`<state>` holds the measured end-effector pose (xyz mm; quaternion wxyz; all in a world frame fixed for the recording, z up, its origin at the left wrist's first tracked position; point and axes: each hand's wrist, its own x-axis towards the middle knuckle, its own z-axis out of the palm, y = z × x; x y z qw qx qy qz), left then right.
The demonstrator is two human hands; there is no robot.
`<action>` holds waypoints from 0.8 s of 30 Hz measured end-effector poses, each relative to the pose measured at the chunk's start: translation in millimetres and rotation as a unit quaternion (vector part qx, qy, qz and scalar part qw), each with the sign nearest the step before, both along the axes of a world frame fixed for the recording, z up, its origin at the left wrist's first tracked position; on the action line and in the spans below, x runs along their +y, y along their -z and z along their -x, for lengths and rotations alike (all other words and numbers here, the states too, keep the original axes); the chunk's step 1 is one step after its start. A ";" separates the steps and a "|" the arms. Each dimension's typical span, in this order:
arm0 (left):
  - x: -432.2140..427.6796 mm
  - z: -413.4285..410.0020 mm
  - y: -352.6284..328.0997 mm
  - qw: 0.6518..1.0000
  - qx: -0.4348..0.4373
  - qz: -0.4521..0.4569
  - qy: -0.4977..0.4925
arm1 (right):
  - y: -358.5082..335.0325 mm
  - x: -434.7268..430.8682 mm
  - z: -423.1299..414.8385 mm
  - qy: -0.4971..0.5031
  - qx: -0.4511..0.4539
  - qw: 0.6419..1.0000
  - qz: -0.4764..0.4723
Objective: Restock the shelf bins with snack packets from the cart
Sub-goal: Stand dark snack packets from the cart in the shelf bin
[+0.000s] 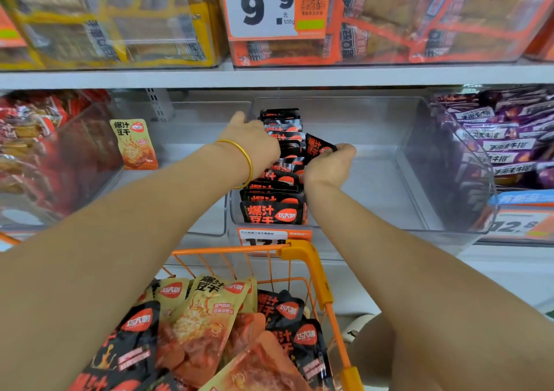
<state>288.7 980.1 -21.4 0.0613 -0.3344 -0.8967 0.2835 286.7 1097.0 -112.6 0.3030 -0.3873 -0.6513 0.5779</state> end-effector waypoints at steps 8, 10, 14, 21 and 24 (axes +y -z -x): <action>5.4 -13.8 29.9 0.961 -0.134 -0.238 0.036 | 3.2 -0.5 5.8 -0.025 0.016 1.000 0.003; 4.8 -19.6 41.6 0.961 -0.183 -0.209 -0.008 | 4.4 0.1 6.0 -0.036 0.019 0.999 -0.004; 2.3 -25.8 43.3 0.961 -0.182 -0.203 -0.053 | 8.3 8.5 8.7 -0.039 0.030 0.998 0.027; 3.9 -26.5 40.6 0.952 -0.166 -0.249 -0.056 | -5.1 56.1 13.7 -0.023 0.057 0.998 0.008; 6.1 -28.7 37.8 0.944 -0.158 -0.283 -0.059 | -5.2 64.4 13.6 -0.073 0.019 0.991 -0.111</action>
